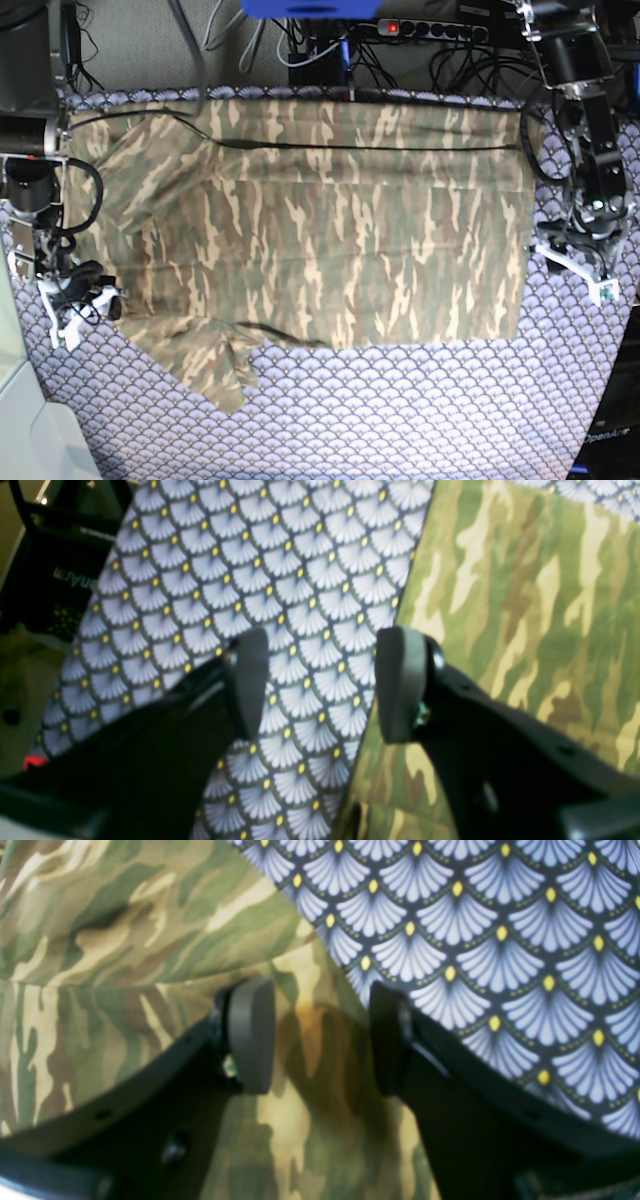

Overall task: Fold the T-shirt properly
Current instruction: 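Move both grippers to the shirt's side edges near the hem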

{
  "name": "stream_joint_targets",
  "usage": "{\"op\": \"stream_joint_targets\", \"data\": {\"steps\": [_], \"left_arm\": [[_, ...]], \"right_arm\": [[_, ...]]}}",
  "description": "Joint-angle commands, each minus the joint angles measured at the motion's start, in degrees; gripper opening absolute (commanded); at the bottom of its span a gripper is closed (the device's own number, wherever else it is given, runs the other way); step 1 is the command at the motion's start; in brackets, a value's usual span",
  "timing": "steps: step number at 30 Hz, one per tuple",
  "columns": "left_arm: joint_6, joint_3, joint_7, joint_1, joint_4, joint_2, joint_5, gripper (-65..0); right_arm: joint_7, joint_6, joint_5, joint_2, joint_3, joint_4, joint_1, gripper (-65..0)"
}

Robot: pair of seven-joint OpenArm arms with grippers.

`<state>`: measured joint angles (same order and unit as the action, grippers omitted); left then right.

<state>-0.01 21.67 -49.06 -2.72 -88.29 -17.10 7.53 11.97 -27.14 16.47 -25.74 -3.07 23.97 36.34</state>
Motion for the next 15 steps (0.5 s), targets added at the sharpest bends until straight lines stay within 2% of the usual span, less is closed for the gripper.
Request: {"op": "stream_joint_targets", "data": {"steps": [1, 4, 11, 12, 15], "left_arm": [[0.23, 0.35, 1.37, -0.84, -1.07, -0.52, -0.19, -31.6], [0.23, 0.35, 1.37, -0.84, -1.07, 0.09, -0.19, -31.6], [0.23, 0.35, 1.37, -0.75, -1.16, 0.36, -0.19, -31.6], [0.23, 0.35, 1.37, -0.75, -1.16, 0.36, -0.19, -31.6], [0.23, 0.35, 1.37, -0.75, -1.16, 0.36, -0.19, -31.6]], "right_arm": [[-1.46, 1.25, 0.45, -1.03, 0.21, 0.87, 1.86, -33.5], [-1.55, 5.11, 0.45, -1.03, 0.21, 0.87, 1.25, -33.5], [-1.46, 5.11, 0.45, -0.86, 0.21, 0.87, 0.72, -33.5], [-1.29, 4.59, 0.37, -0.86, 0.21, 0.87, 0.63, -33.5], [-1.02, -0.07, -3.68, 0.29, 0.04, 0.87, -0.34, -33.7]]}}
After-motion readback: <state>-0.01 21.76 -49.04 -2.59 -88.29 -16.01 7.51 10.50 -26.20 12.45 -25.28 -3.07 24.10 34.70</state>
